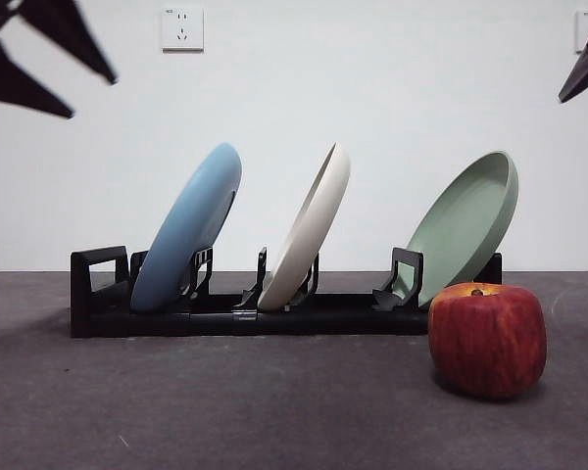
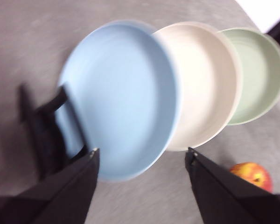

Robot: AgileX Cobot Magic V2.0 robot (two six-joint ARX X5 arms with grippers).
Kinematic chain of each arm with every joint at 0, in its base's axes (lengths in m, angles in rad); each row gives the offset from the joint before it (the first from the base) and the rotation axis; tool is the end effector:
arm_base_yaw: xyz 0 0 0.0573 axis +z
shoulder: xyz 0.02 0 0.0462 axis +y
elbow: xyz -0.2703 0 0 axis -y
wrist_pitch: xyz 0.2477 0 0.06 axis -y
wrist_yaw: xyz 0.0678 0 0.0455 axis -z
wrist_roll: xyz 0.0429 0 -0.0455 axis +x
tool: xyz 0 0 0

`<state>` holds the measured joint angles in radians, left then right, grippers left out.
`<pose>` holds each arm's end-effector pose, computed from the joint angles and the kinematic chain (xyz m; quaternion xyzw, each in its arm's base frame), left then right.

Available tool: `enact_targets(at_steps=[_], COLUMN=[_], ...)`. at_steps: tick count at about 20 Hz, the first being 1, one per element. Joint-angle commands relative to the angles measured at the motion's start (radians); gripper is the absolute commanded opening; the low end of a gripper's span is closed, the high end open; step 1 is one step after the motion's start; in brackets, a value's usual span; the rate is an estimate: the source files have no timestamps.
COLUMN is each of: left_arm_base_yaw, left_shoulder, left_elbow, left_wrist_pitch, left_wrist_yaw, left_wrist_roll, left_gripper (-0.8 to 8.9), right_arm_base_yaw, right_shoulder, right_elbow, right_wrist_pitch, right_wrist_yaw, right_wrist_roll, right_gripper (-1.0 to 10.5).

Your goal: Take the blue plate from the plate rack,put the plate on the table,take the apple from the table,put the apple in the plate

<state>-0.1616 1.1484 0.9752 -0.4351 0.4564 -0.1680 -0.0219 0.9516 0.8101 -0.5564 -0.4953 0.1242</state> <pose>0.2445 -0.0590 0.3057 -0.1201 0.3195 -0.2643 0.9020 0.1981 0.0161 0.2803 0.1440 0.3436 0.1994 0.9063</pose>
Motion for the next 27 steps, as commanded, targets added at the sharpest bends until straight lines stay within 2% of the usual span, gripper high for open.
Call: enact_targets(at_steps=[1, 5, 9, 17, 18, 21, 22, 27], left_arm_base_yaw=[-0.05, -0.122, -0.171, -0.212, -0.212, -0.212, -0.212, -0.213], left_shoulder=[0.102, 0.275, 0.418, 0.526, 0.526, 0.526, 0.526, 0.523], left_elbow=[0.113, 0.285, 0.382, 0.392, 0.392, 0.392, 0.392, 0.395], left_wrist_pitch=[-0.053, -0.102, -0.097, -0.049, -0.049, -0.056, -0.056, -0.056], left_wrist_yaw=[-0.005, -0.037, -0.074, -0.152, -0.152, -0.137, -0.137, -0.082], left_wrist_roll=[0.015, 0.016, 0.015, 0.024, 0.034, 0.069, 0.069, 0.068], left_gripper=[3.18, 3.15, 3.14, 3.07, 2.64, 0.18, -0.12, -0.09], right_arm_base_yaw=[-0.002, -0.002, -0.002, -0.002, -0.002, -0.002, -0.002, -0.002], right_shoulder=[0.002, 0.002, 0.002, 0.002, 0.002, 0.002, 0.002, 0.002], right_elbow=[0.005, 0.005, 0.005, 0.005, 0.005, 0.005, 0.005, 0.005], right_wrist_pitch=[-0.002, -0.006, -0.01, -0.01, -0.01, -0.01, -0.01, -0.01], right_wrist_yaw=[-0.002, -0.002, -0.002, -0.002, -0.002, -0.001, -0.001, -0.001], right_wrist_roll=[-0.014, -0.014, -0.014, -0.014, -0.014, -0.014, -0.014, -0.014], right_gripper=[3.0, 3.0, 3.0, 3.0, 3.0, 3.0, 3.0, 2.8])
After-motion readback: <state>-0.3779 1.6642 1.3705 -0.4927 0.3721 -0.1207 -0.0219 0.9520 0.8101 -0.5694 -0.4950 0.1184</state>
